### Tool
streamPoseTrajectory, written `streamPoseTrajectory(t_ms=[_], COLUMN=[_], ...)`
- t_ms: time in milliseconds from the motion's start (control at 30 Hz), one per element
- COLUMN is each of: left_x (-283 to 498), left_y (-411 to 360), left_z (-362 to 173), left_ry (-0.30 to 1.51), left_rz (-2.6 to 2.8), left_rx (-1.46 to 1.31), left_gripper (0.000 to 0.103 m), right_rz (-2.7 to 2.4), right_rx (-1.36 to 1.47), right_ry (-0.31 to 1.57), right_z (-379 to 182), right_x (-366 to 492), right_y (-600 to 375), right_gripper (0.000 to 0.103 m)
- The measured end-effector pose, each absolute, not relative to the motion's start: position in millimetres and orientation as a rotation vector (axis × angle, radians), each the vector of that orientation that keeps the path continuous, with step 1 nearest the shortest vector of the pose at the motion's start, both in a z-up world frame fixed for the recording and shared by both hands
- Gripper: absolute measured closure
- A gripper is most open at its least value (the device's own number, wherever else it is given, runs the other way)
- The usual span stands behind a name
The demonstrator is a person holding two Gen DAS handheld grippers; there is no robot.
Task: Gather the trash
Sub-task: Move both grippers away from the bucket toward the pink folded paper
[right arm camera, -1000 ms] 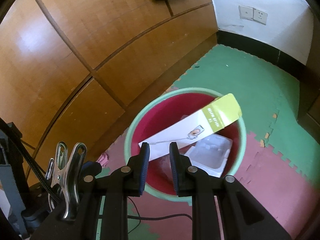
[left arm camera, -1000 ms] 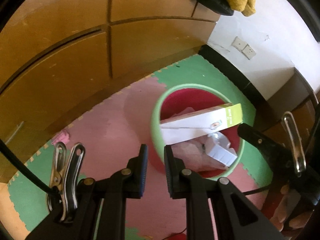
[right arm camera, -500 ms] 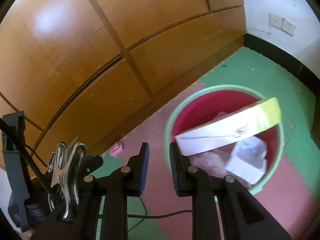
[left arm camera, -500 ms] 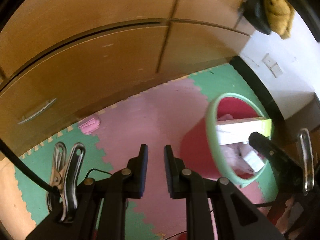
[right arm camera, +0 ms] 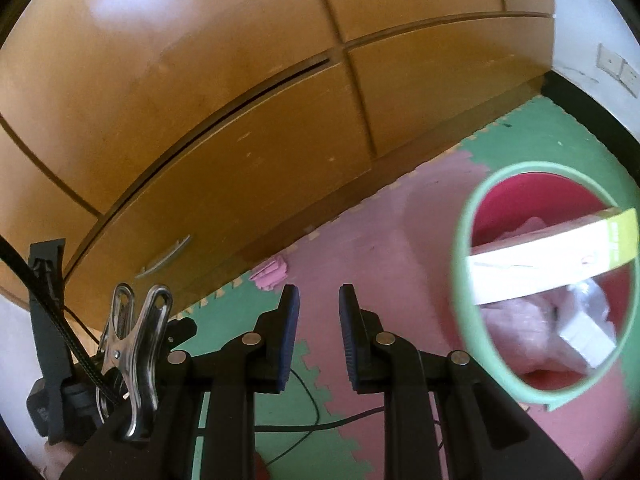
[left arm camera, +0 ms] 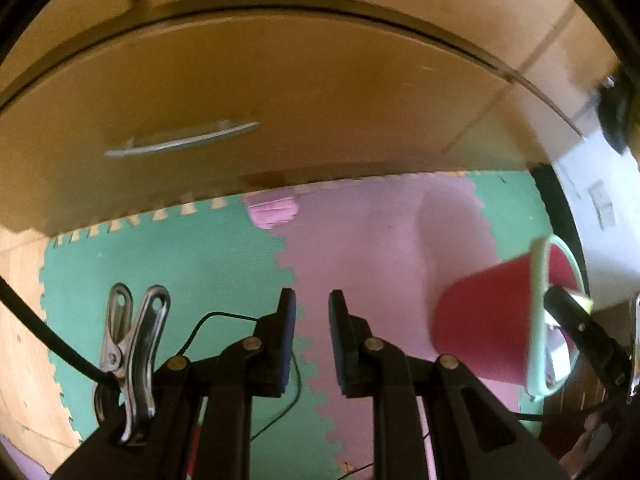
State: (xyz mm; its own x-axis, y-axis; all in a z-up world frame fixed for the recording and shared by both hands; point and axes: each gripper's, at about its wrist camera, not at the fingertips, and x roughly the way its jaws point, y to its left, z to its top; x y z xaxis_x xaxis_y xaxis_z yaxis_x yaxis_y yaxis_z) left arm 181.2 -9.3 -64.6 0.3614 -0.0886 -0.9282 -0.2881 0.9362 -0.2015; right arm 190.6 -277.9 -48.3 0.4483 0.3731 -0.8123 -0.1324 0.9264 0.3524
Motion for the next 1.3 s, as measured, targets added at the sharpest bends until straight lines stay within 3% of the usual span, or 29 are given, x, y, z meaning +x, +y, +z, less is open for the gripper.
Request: streamPoseTrajectory(t_ms=[67,400,533,1300], left_x=[181,190,202,283], left_y=[7,68,76,81], left_z=[-75,-120,-135,-283], left_ry=[1.199,1.187,1.172,1.145], left_rz=[0.170,0.275,0.274,0.264], left_rx=[-0.388,-0.568,-0.595,-0.585], left_gripper=[0.080,0.079,0.071,0.071], right_rz=[0.330,0.385,0.415,0.592], right_rx=[0.251,0.179,0.145,0.271], right_ry=[1.078,1.171,1.199,1.213], right_z=[-57,-113,-137,-309], right_x=[196,213,219,301], right_y=[-263,-203,-185,-144], right_gripper=[0.081,0.081,0.081,0.081])
